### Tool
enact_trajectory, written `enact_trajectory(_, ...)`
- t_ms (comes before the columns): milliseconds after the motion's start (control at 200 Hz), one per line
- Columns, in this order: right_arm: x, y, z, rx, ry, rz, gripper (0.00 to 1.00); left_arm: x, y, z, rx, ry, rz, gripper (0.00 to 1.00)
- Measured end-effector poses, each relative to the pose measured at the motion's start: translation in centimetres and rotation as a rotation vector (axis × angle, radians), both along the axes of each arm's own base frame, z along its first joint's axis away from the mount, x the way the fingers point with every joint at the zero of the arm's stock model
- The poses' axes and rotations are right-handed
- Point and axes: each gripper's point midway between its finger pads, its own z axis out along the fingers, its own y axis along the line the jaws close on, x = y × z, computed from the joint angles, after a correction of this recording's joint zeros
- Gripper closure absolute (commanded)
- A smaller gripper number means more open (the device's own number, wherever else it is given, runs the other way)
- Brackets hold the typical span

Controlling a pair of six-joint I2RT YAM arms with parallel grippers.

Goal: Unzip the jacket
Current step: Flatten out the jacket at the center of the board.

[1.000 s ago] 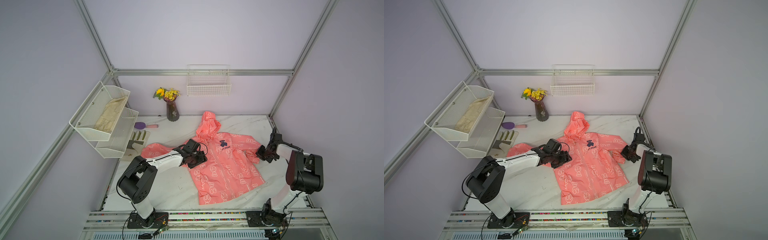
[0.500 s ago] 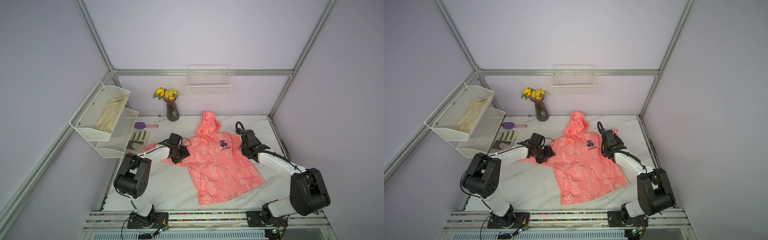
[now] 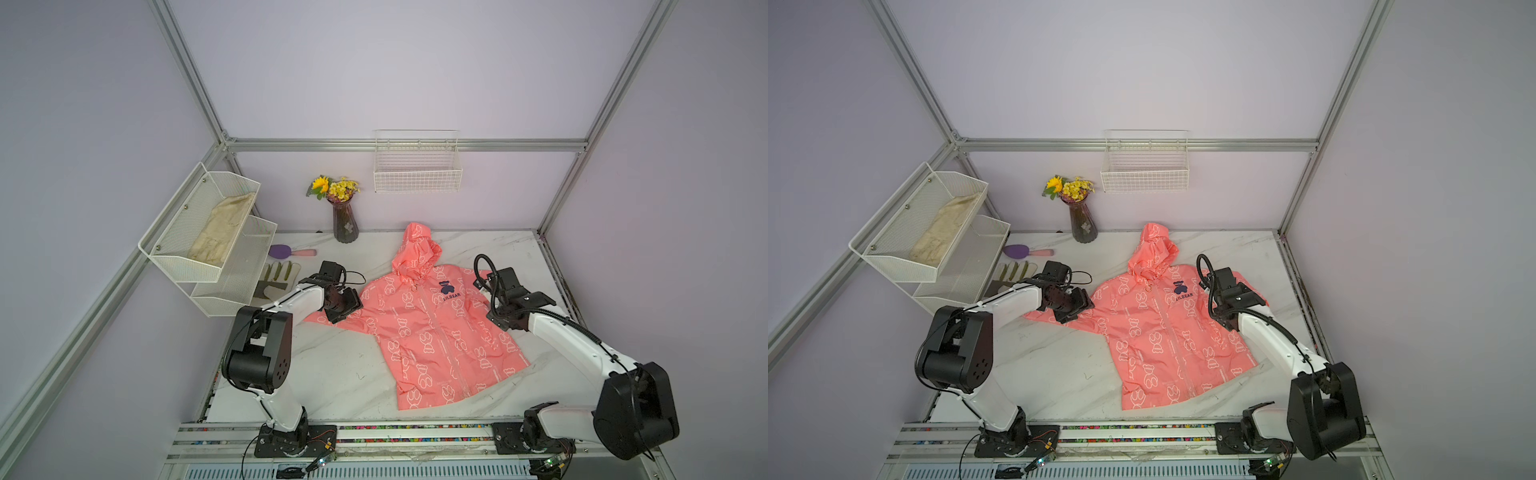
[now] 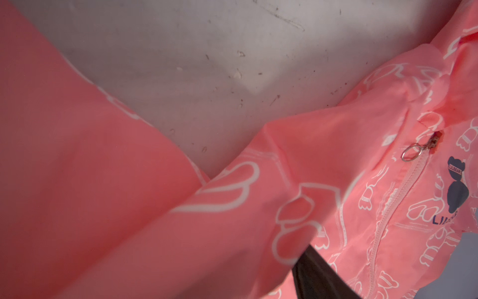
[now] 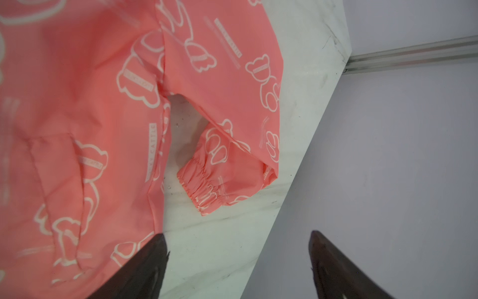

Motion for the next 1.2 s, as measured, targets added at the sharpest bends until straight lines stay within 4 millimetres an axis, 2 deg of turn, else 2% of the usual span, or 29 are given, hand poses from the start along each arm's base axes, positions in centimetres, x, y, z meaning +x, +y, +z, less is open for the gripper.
enact_trajectory(60, 1.0, -0.4, 2.6, 0.151, -0.094, -0.105, 0.09, 0.0, 0.0, 0.4, 0.003, -0.007, -0.006, 0.29)
enact_trajectory(115, 2.1, -1.6, 5.0, 0.327, -0.187, -0.241, 0.13, -0.2, 0.1, 0.8, 0.005, -0.014, -0.012, 0.28)
enact_trajectory(180, 3.1, -4.8, 7.3, 0.57, -0.296, -0.466, 0.19, -0.2, 0.1, 1.3, 0.005, -0.022, -0.015, 0.27)
enact_trajectory(220, 3.4, -7.1, 7.7, 0.696, -0.34, -0.593, 0.21, -0.2, 0.1, 1.6, 0.003, -0.029, -0.016, 0.27)
enact_trajectory(255, 3.4, -9.0, 7.2, 0.816, -0.357, -0.707, 0.23, -0.1, 0.0, 1.9, 0.0, -0.036, -0.016, 0.26)
enact_trajectory(295, 3.1, -10.8, 5.6, 0.935, -0.354, -0.83, 0.24, -0.1, 0.0, 2.2, -0.003, -0.043, -0.017, 0.26)
enact_trajectory(330, 2.4, -12.1, 3.3, 1.029, -0.331, -0.946, 0.25, -0.1, -0.1, 2.5, -0.005, -0.048, -0.019, 0.26)
enact_trajectory(370, 1.2, -12.6, 0.2, 1.118, -0.278, -1.068, 0.26, -0.2, -0.2, 2.8, -0.008, -0.054, -0.021, 0.25)
enact_trajectory(420, -0.6, -12.2, -3.5, 1.197, -0.191, -1.207, 0.27, -0.3, -0.4, 3.3, -0.011, -0.062, -0.025, 0.25)
enact_trajectory(475, -2.3, -11.1, -6.2, 1.254, -0.106, -1.312, 0.27, -0.5, -0.6, 3.8, -0.014, -0.072, -0.031, 0.25)
enact_trajectory(520, -3.1, -10.1, -7.4, 1.291, -0.057, -1.363, 0.27, -0.6, -0.9, 4.1, -0.018, -0.08, -0.039, 0.25)
enact_trajectory(585, -3.4, -9.3, -7.9, 1.337, -0.032, -1.394, 0.28, -0.7, -1.3, 4.4, -0.021, -0.087, -0.05, 0.24)
enact_trajectory(725, -2.1, -8.9, -8.3, 1.416, -0.044, -1.367, 0.3, -0.9, -1.9, 4.5, -0.024, -0.086, -0.066, 0.24)
enact_trajectory(970, -0.6, -9.3, -12.3, 1.401, 0.015, -1.369, 0.34, -1.0, -1.9, 4.5, -0.024, -0.086, -0.067, 0.23)
enact_trajectory(1070, 1.5, -9.3, -12.2, 1.352, 0.0, -1.287, 0.34, -0.9, -1.9, 4.4, -0.024, -0.084, -0.067, 0.23)
enact_trajectory(1200, 5.1, -7.9, -12.3, 1.308, -0.008, -1.142, 0.38, -0.8, -2.0, 4.1, -0.023, -0.077, -0.067, 0.23)
